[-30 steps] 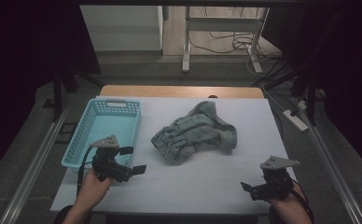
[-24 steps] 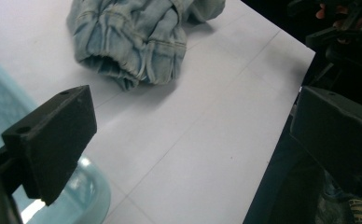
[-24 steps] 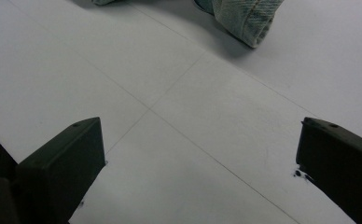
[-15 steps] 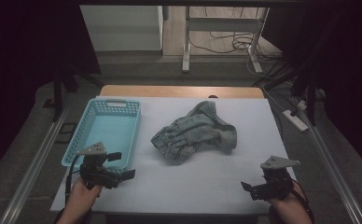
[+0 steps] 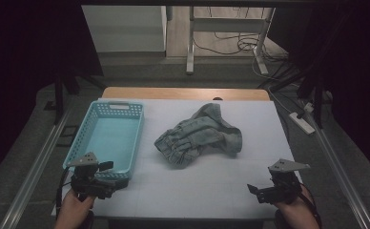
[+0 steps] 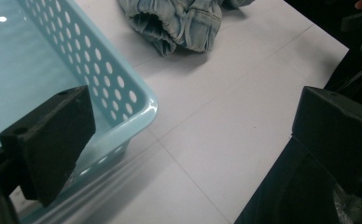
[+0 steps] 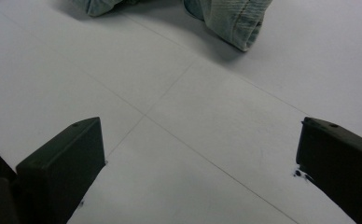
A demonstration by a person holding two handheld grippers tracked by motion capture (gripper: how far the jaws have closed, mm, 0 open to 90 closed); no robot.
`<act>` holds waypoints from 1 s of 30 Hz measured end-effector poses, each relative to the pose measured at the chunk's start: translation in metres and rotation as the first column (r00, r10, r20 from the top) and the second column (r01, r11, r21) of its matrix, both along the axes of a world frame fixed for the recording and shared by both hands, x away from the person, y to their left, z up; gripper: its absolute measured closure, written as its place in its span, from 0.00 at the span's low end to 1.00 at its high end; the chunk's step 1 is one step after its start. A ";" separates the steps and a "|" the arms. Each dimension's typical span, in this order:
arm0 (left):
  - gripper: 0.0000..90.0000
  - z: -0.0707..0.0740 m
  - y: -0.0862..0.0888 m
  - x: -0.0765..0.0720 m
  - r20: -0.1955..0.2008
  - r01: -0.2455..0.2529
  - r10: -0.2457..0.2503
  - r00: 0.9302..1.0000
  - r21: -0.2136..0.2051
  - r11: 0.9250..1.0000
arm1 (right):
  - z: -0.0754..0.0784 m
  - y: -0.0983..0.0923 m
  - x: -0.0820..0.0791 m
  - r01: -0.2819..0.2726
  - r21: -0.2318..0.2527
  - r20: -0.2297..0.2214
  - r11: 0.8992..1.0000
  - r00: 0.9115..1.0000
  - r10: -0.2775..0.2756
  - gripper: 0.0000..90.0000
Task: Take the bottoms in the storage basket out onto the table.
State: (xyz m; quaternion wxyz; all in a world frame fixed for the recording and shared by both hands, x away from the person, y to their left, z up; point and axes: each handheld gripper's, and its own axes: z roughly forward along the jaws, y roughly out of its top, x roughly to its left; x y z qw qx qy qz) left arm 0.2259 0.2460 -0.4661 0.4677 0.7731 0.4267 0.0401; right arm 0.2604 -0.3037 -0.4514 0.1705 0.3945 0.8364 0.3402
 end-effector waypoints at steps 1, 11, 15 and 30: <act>0.00 0.000 0.001 -0.001 0.000 -0.003 0.003 1.000 0.001 1.000 | 0.000 0.000 0.000 0.004 0.004 -0.001 1.000 1.000 -0.004 0.01; 0.00 -0.002 0.010 -0.010 -0.013 -0.027 0.027 1.000 0.025 0.999 | 0.002 -0.006 -0.001 0.028 0.055 0.018 0.998 0.999 -0.029 0.01; 0.00 -0.007 0.016 -0.016 -0.025 -0.044 0.045 0.999 0.029 0.999 | 0.003 -0.007 -0.001 0.029 0.062 0.019 0.998 0.999 -0.031 0.01; 0.00 -0.008 0.028 -0.033 -0.014 -0.075 0.076 0.997 0.083 0.994 | 0.002 -0.005 -0.001 0.020 0.057 0.014 0.998 1.000 -0.021 0.01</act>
